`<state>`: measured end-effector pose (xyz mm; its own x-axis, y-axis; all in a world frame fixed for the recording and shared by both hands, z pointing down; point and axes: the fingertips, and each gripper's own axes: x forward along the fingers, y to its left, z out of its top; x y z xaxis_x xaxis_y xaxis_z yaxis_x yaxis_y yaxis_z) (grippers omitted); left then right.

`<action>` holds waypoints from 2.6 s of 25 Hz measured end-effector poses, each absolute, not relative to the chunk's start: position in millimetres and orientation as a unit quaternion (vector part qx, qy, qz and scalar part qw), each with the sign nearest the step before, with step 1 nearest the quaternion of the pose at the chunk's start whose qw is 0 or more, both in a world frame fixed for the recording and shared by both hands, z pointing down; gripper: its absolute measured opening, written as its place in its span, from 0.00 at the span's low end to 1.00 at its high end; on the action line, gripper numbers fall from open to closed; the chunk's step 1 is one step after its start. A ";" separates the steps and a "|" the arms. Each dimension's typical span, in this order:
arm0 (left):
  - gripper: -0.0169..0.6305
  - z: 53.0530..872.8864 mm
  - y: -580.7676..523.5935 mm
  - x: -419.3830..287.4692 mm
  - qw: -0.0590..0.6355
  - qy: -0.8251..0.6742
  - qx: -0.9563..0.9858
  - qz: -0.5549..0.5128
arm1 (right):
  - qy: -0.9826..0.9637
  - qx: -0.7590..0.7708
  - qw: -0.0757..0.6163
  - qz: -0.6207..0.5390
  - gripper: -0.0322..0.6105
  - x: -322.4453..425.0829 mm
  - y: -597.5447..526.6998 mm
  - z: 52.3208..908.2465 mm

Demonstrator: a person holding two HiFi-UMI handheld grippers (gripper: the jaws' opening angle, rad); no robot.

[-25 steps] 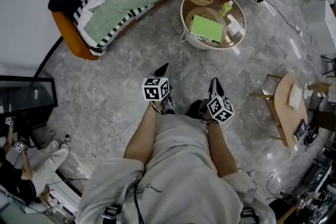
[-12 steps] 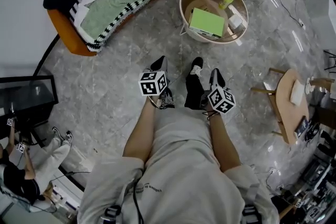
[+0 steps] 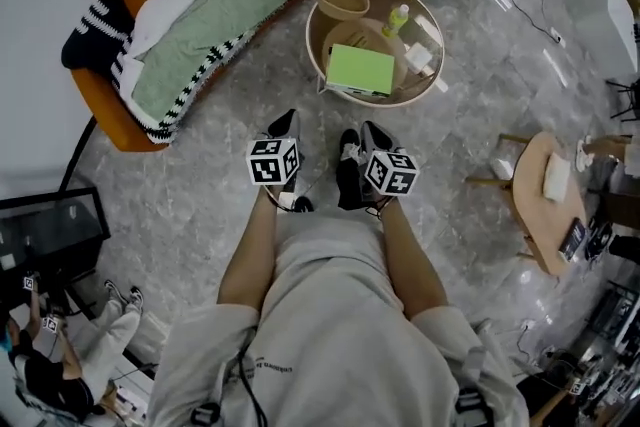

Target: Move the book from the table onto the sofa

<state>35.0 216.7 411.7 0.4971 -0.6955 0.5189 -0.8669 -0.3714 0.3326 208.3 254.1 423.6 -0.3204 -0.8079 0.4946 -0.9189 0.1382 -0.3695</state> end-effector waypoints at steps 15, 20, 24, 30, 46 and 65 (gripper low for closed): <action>0.04 431.6 125.9 122.0 0.240 -0.482 0.807 0.241 | -0.746 0.549 0.124 0.357 0.06 277.9 138.4 452.1; 0.04 449.5 105.2 140.2 0.262 -0.488 0.796 0.246 | -0.782 0.499 0.172 0.332 0.06 276.4 95.7 462.0; 0.04 455.7 96.1 143.4 0.280 -0.510 0.777 0.239 | -0.787 0.488 0.160 0.342 0.06 288.2 72.5 468.0; 0.04 442.2 89.7 135.2 0.291 -0.534 0.764 0.213 | -0.777 0.483 0.125 0.383 0.06 295.2 70.8 479.7; 0.04 535.9 10.1 154.3 0.362 -0.439 0.776 0.273 | -0.691 0.540 0.166 0.452 0.06 397.3 88.4 562.4; 0.04 725.0 -19.1 171.3 0.419 -0.363 0.756 0.347 | -0.626 0.594 0.199 0.465 0.06 407.5 59.8 701.6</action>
<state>171.3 -19.1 725.0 0.4959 -0.2586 0.8290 -0.8401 -0.3847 0.3825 407.5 59.8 701.6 -0.2162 -0.5587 0.8007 -0.9281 -0.1370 -0.3462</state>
